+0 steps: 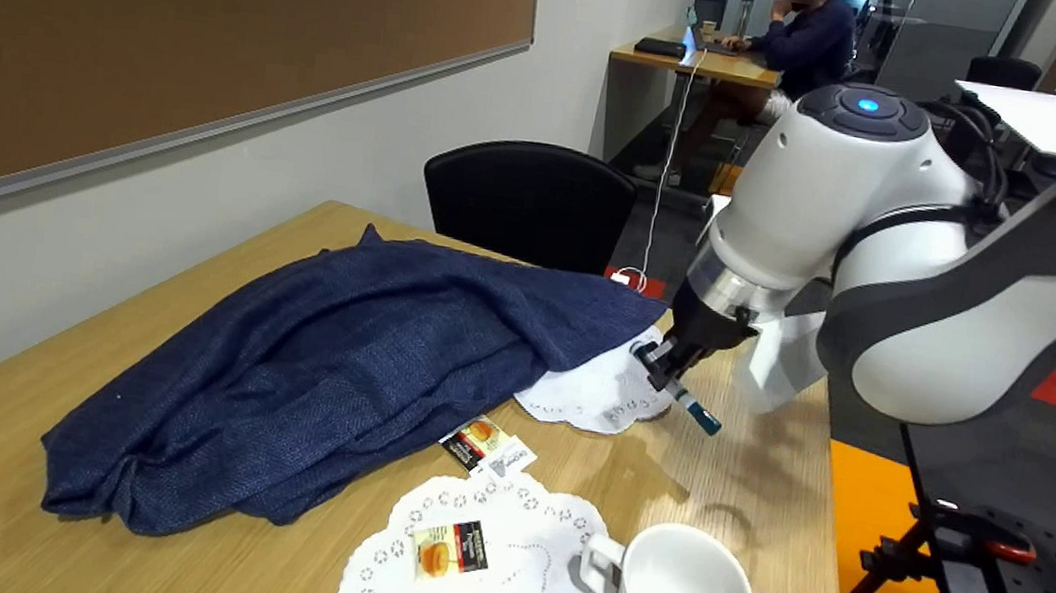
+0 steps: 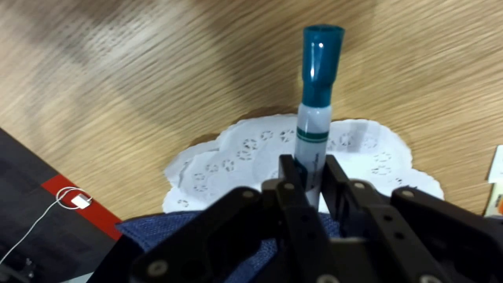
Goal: Move the marker slightly to the right
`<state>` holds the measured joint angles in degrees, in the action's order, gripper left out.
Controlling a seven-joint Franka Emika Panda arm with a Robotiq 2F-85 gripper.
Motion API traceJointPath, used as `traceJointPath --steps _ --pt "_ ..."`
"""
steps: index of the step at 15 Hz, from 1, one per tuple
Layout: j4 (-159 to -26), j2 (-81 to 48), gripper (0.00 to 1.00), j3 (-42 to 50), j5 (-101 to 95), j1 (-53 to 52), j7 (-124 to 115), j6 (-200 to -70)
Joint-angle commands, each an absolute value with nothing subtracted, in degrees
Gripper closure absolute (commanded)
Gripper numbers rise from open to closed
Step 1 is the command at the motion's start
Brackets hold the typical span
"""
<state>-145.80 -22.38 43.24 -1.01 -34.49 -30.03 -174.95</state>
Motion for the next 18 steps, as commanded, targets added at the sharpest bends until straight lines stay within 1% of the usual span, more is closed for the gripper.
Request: traceJointPath --steps 1,5,9,15,18 --pt "-145.5 -19.1 0.95 46.5 -0.8 -35.2 -30.3 -167.5" --pt "-142.8 -17.0 0.95 43.1 -0.9 -26.8 -31.2 -158.7" --pt "-140.3 -16.4 0.95 38.0 0.3 -17.8 -34.9 -155.0" --pt "-139.4 -18.4 0.95 25.5 9.4 -4.1 -39.7 -160.3" --pt "-139.4 -19.8 0.95 22.1 13.1 -0.6 -42.4 -163.1"
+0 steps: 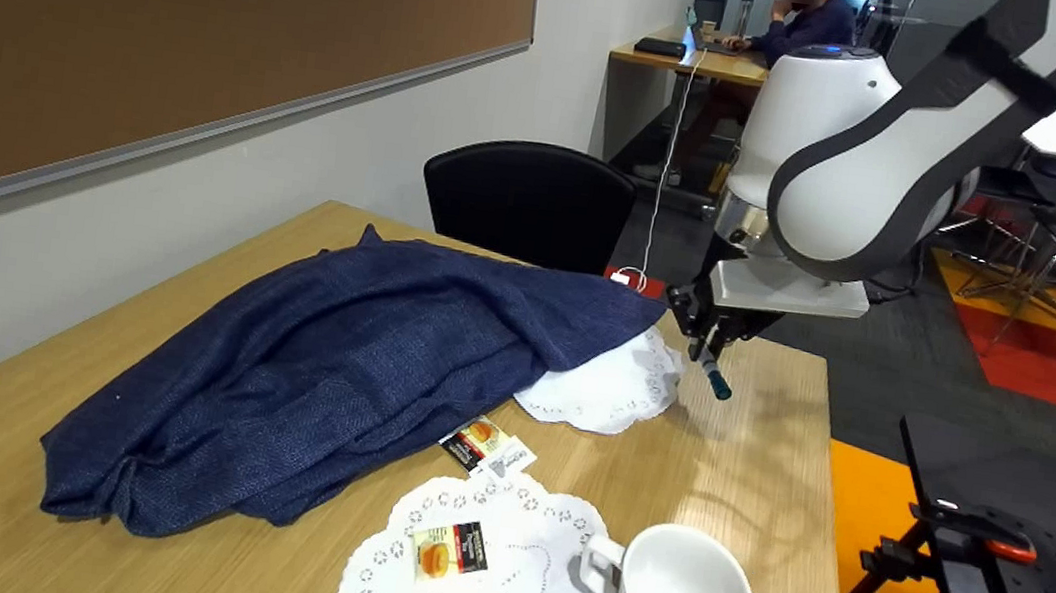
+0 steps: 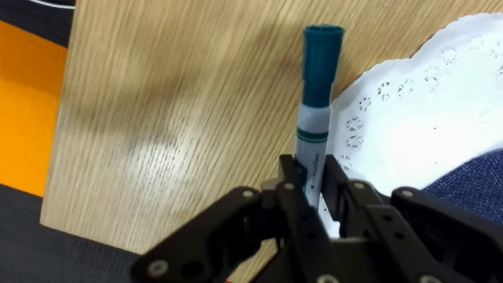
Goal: Move the marker slightly to the right
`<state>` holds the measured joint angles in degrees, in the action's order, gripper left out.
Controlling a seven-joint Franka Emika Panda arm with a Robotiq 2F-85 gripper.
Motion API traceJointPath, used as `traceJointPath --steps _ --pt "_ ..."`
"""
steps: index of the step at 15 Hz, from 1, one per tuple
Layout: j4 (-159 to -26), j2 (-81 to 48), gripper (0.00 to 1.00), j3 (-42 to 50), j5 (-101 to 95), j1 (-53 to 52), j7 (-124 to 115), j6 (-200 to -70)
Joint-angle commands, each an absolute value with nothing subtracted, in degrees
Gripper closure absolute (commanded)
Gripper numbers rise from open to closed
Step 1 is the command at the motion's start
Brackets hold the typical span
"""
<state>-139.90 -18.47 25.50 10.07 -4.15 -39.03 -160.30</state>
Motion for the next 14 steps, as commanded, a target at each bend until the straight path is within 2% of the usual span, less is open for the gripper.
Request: traceJointPath --steps 1,8,9,10,11,14 --pt "-139.5 -20.4 0.95 21.6 13.8 0.0 -43.5 -164.4" --pt "-138.7 -24.6 0.95 21.2 15.9 0.9 -48.8 -168.1" --pt "-138.3 -25.4 0.84 21.2 15.8 0.8 -49.5 -168.0" --pt "-137.9 -26.0 0.64 21.7 15.4 0.3 -50.5 -167.7" --pt "-137.6 -26.5 0.53 21.7 15.4 0.2 -51.0 -167.5" --pt "-136.9 -27.4 0.32 21.9 15.1 -0.2 -52.2 -167.3"
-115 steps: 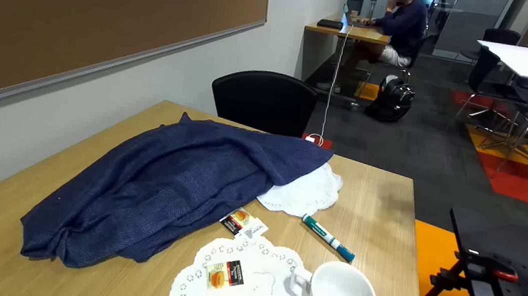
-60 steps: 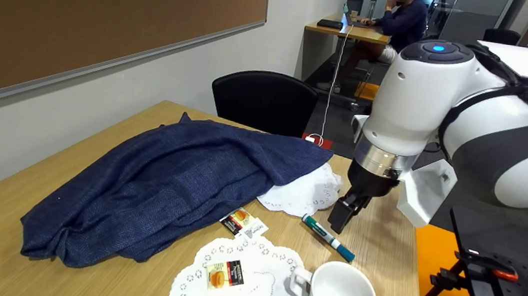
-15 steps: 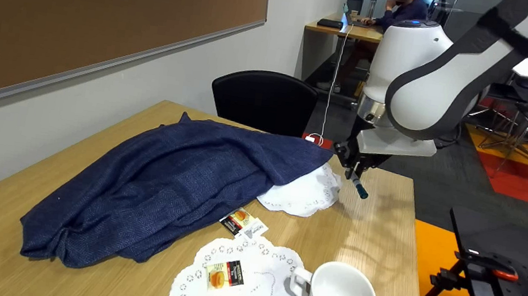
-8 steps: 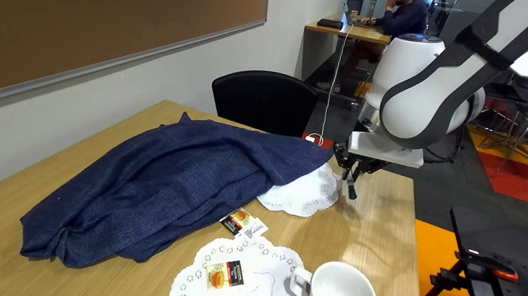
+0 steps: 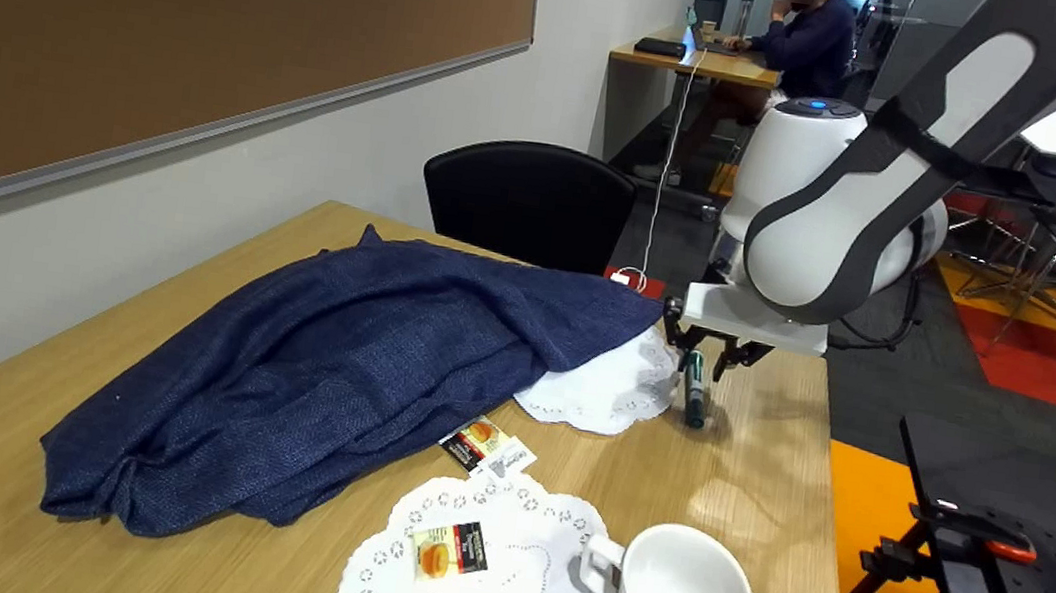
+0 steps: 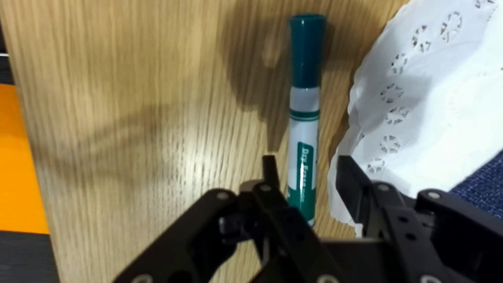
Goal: Move the marker slightly to the right
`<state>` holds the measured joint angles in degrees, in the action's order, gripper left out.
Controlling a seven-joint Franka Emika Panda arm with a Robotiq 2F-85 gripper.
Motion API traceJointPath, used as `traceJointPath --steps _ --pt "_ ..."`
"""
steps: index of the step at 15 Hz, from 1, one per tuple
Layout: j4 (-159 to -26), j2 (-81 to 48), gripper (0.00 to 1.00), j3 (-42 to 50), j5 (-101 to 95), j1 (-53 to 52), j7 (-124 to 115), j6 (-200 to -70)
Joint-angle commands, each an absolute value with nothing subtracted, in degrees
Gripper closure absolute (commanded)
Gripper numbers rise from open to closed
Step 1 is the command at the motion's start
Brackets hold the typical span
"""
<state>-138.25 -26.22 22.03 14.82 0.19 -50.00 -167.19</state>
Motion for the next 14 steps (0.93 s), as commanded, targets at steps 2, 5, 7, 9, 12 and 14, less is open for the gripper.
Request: traceJointPath --steps 2,5,7,9,12,14 --pt "-137.5 -26.7 0.16 22.1 14.8 -0.6 -52.0 -167.5" --pt "-140.6 -23.6 0.00 24.3 13.0 -3.1 -52.0 -168.6" --pt "-143.4 -20.7 0.00 27.6 10.3 -6.3 -52.1 -168.5" --pt "-145.8 -18.8 0.00 34.3 5.6 -12.3 -55.5 -168.3" --pt "-148.9 -16.3 0.00 47.5 -1.5 -24.0 -61.7 -168.1" --pt "-150.0 -15.4 0.00 56.2 -6.2 -31.8 -65.9 -168.5"
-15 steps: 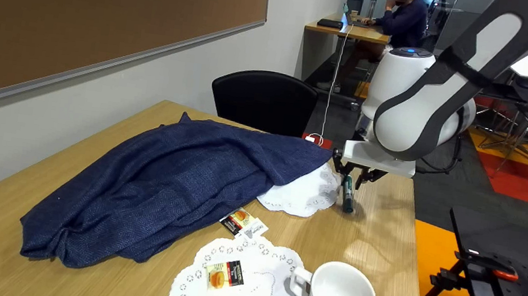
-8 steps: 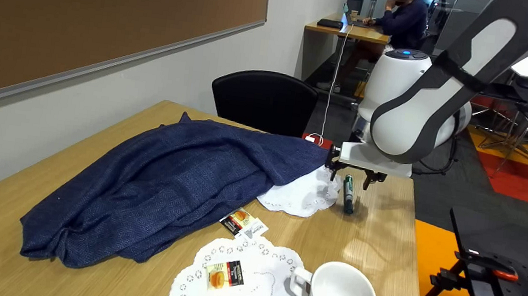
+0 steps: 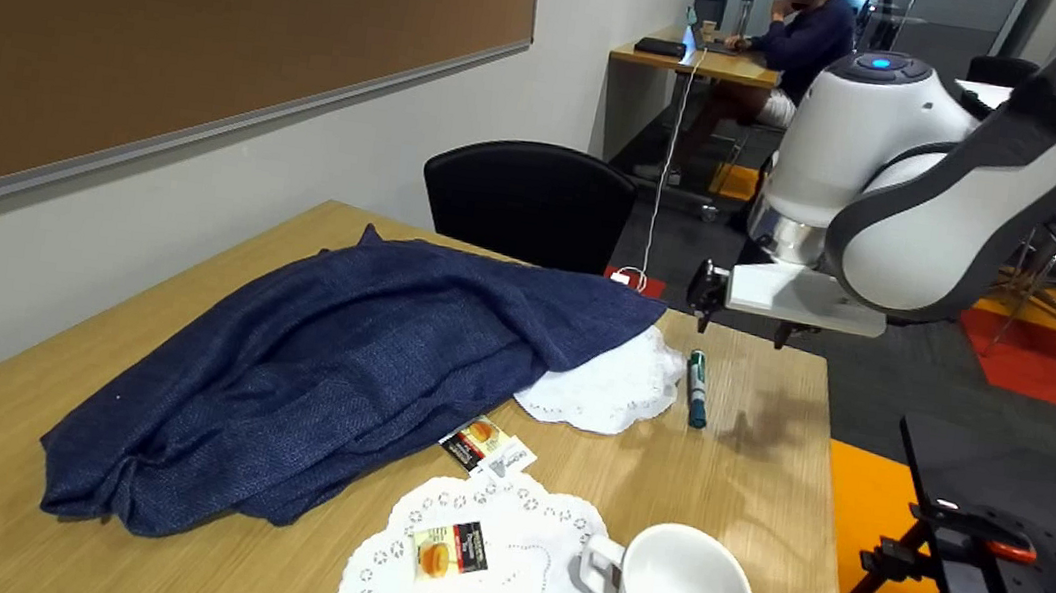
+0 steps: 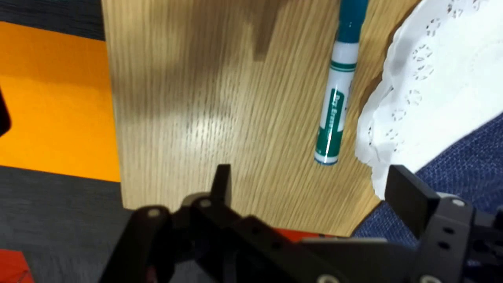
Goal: Move the marker slightly to the right
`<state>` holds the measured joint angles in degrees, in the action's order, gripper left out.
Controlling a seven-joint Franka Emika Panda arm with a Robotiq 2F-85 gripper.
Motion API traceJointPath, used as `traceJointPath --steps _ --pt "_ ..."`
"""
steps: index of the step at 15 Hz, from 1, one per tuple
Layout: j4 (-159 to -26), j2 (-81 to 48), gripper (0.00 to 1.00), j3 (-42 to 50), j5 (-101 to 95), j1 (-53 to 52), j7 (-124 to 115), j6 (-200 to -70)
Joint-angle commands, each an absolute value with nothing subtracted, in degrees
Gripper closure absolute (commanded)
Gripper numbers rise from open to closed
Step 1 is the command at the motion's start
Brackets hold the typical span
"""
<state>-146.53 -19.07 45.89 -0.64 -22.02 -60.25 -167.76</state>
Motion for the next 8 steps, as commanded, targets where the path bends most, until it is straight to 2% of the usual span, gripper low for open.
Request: traceJointPath --steps 1,8 --pt "-150.4 -15.0 0.00 60.4 -8.4 -35.7 -67.8 -168.7" --pt "-152.7 -15.3 0.00 83.4 -13.3 -58.4 -73.0 -170.6"
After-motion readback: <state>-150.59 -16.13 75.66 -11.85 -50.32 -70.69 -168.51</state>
